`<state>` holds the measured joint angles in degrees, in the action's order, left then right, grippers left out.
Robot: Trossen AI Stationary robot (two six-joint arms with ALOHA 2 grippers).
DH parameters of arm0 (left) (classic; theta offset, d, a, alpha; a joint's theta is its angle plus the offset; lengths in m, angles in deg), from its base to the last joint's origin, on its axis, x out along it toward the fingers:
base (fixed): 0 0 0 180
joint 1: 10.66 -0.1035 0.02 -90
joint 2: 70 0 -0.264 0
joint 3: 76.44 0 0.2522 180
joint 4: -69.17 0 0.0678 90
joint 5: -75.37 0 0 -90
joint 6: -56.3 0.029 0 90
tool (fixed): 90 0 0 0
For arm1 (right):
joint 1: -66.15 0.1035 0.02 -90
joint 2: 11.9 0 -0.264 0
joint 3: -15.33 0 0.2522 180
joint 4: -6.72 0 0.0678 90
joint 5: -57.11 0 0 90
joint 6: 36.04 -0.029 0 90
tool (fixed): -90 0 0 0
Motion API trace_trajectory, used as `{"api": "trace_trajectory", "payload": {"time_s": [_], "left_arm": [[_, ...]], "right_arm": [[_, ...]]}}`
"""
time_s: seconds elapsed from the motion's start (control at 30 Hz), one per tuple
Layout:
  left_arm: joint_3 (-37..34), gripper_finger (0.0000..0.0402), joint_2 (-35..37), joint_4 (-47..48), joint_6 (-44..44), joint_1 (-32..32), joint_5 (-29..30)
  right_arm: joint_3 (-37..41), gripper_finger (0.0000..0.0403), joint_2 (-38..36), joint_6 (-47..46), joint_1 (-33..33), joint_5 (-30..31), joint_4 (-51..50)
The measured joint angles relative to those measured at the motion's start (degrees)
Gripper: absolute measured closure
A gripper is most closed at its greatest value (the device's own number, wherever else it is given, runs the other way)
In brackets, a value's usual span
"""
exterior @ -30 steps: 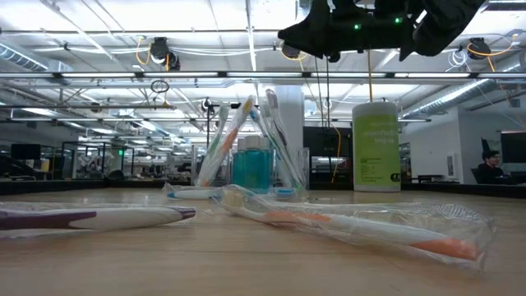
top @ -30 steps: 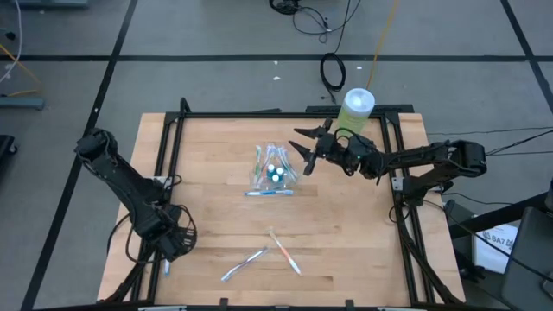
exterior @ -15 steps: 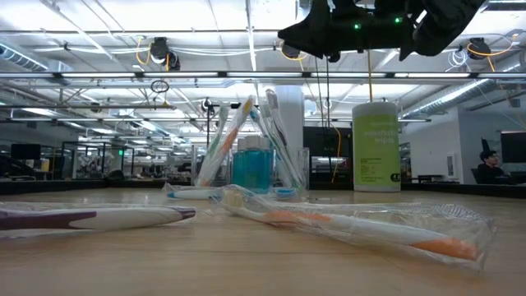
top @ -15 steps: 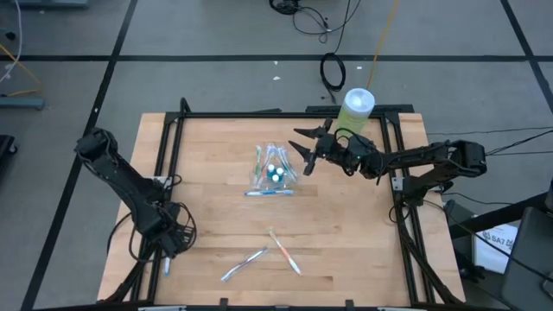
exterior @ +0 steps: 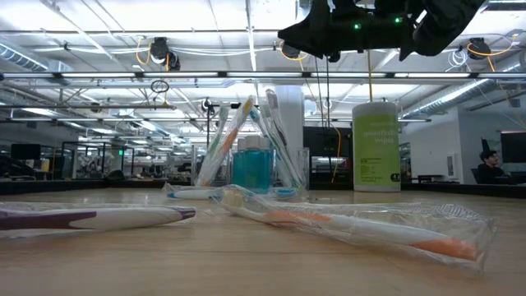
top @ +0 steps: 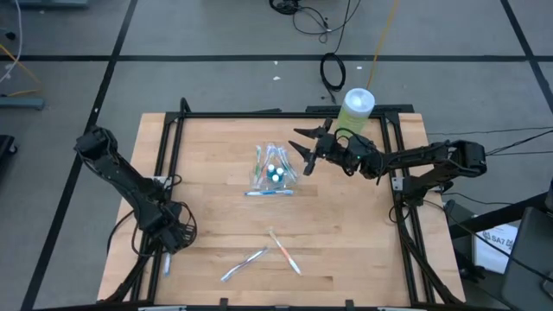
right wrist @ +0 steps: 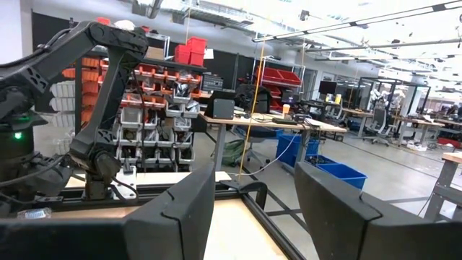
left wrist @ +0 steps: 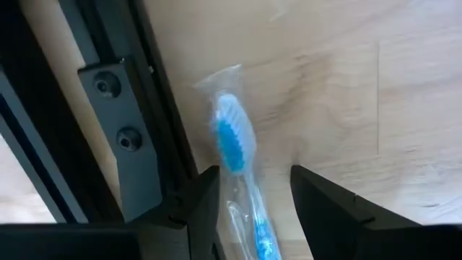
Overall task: Pick & Place toothbrushing station
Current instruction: Put the bottom blue toothbrush into the transparent organizer
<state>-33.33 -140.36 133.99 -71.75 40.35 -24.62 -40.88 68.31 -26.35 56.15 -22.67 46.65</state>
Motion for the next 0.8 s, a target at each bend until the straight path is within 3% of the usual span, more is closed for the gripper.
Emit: {"api": "trace_trajectory", "payload": {"time_s": [0.2,0.53,0.67,0.8], "left_arm": [[-0.64,0.0238,0.08,-2.15,0.27,0.04,0.88],[-0.68,0.0353,0.04,-2.38,1.69,0.02,3.34],[-0.7,0.039,0.0,-4.16,-1.46,-0.17,4.6],[0.13,0.0384,-0.19,-5.47,-2.64,-0.88,6.07]], "right_arm": [[0.0,0.022,0.01,0.0,0.0,0.0,-0.04],[0.0,0.022,0.02,-0.02,-0.02,0.0,-0.22],[0.0,0.022,0.02,-0.02,-0.02,0.0,-0.21],[0.0,0.022,0.02,-0.71,-0.02,0.0,-0.22]]}}
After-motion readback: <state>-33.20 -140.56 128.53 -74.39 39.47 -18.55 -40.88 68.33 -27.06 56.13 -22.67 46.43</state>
